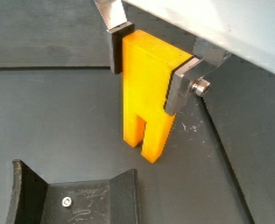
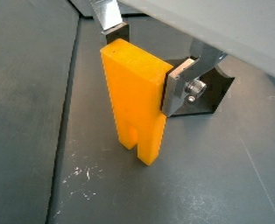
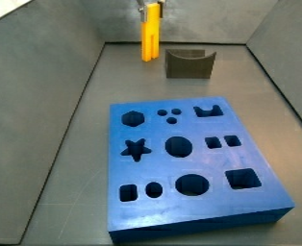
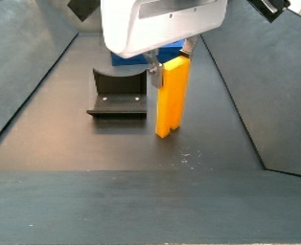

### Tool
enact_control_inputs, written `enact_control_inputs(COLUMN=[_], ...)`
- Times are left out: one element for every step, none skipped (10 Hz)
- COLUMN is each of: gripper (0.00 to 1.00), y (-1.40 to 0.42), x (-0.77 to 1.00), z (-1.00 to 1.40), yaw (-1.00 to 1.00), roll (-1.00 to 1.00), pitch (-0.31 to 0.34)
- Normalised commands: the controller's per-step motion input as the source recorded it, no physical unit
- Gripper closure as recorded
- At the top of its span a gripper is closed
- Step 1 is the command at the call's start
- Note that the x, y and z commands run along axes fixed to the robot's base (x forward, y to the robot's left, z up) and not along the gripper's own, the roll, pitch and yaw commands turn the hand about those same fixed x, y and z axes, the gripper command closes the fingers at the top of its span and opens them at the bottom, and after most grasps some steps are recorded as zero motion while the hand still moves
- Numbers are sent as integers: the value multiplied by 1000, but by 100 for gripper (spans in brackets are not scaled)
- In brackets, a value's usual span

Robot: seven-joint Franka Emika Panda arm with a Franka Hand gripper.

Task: Pick up the double-square object. Move up. Move to above the board. Insert the double-square object.
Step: Pick up the double-square object, then move up.

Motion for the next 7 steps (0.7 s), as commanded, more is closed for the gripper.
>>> enact_control_inputs(gripper=[100,100,100,100,100,100,100], y=[0,0,0,0,0,0,0], x=[0,0,0,0,0,0,0], z=[0,0,0,0,0,0,833], yaw=[0,0,0,0,0,0,0], roll=[0,0,0,0,0,0,0], pitch=[0,0,0,0,0,0,0])
